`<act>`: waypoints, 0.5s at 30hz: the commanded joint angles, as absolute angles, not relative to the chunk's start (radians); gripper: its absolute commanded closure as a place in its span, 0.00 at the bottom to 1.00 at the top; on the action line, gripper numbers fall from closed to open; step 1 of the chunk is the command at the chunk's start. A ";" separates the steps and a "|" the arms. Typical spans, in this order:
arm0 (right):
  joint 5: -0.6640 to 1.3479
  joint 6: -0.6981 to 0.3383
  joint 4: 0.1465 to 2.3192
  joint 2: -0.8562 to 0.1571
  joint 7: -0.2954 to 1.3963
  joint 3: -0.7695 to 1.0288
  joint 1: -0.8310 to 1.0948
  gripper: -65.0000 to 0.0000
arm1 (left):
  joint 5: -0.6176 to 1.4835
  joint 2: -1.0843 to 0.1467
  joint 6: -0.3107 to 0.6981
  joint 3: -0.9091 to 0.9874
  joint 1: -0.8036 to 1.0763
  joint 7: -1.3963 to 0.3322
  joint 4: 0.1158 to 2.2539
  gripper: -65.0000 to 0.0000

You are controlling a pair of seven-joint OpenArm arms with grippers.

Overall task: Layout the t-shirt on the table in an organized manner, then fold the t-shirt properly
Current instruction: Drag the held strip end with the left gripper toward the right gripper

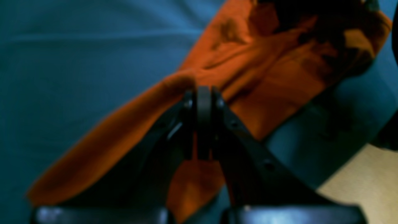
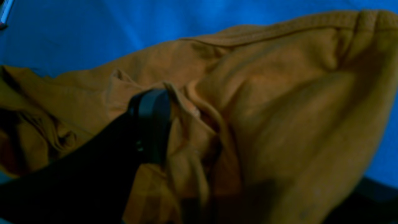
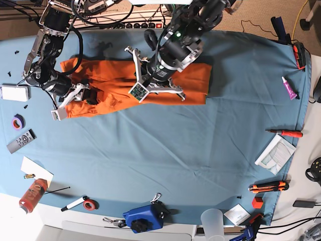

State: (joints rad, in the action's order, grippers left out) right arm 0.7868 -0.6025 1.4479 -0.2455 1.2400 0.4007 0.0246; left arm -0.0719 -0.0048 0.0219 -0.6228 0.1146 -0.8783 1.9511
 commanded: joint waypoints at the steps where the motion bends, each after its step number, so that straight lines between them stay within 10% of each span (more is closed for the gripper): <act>1: 0.718 -0.588 1.439 -0.244 1.301 0.393 0.033 0.50 | -0.061 0.020 0.019 -0.626 0.095 -0.852 1.952 1.00; 5: 0.717 -0.588 1.439 -0.244 1.301 0.393 0.033 0.50 | -0.056 0.034 0.034 -0.626 0.080 -0.855 1.933 1.00; 10: 0.717 -0.588 1.439 -0.244 1.294 0.393 0.033 0.50 | -0.025 0.036 0.079 -0.626 0.080 -0.855 1.933 0.52; 15: 0.718 -0.594 1.439 -0.244 1.303 0.393 0.033 0.50 | -0.049 0.036 0.058 -0.625 0.080 -0.966 2.028 0.51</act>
